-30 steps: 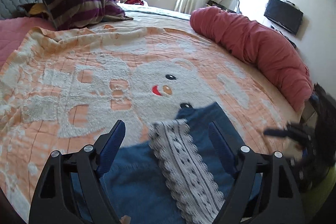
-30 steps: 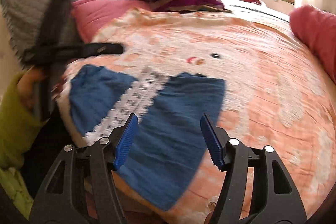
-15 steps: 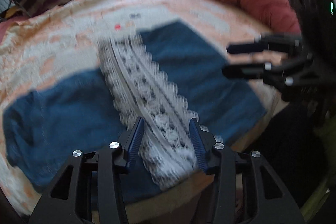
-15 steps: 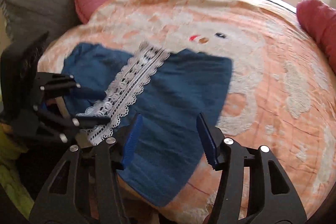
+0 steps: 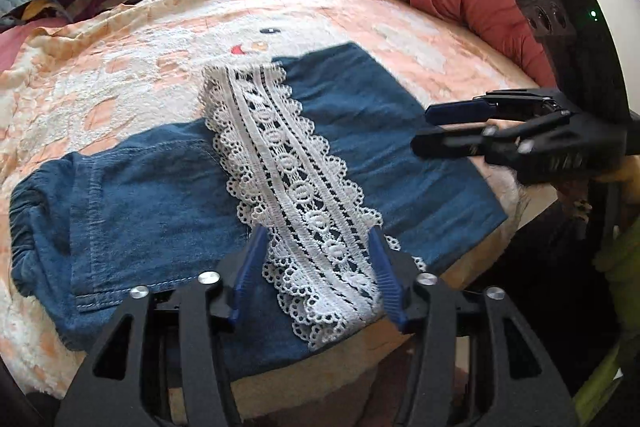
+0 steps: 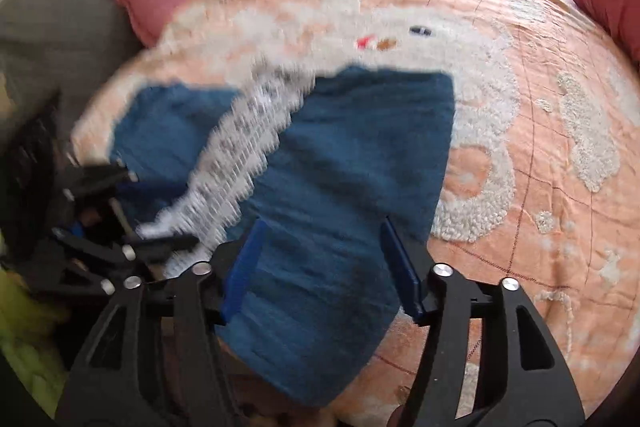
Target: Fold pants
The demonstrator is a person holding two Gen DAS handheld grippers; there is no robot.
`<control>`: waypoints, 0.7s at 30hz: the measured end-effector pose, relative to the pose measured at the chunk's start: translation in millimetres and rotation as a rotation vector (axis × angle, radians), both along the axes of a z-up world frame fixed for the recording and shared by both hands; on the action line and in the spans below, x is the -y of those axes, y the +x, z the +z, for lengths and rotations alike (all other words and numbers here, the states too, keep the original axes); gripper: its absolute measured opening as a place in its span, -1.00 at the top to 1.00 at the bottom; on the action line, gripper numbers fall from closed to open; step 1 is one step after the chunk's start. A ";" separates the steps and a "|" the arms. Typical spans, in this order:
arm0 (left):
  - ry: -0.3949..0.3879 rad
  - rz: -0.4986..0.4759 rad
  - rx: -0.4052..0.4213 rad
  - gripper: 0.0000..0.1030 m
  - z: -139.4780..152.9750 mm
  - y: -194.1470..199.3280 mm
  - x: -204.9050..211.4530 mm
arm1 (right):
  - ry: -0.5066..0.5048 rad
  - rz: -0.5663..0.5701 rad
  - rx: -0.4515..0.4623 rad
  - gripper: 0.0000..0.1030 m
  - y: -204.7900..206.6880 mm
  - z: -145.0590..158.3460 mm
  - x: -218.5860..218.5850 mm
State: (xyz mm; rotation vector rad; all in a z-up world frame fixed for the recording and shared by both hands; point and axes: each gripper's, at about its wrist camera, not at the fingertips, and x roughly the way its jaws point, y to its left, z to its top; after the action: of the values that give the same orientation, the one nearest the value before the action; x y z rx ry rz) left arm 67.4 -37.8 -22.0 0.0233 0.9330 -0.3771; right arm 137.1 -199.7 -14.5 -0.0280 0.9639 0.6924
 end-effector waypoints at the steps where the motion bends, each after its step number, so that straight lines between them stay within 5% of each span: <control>1: -0.005 0.009 0.006 -0.16 2.4 -1.4 -1.7 | 0.021 -0.015 0.007 -0.21 0.2 3.3 3.9; 13: -0.020 0.125 0.077 -0.83 34.8 -16.5 -26.5 | 0.037 -0.124 0.112 -0.64 -3.1 23.9 21.6; 21: -0.022 0.187 0.087 -0.91 45.7 -24.2 -45.2 | 0.046 -0.114 0.194 -0.76 -10.0 35.8 18.4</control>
State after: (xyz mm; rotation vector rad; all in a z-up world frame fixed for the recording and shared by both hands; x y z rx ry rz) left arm 43.2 7.4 23.8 -0.0668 0.8368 -0.2116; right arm 127.2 -218.2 21.3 0.0002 0.7573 0.5943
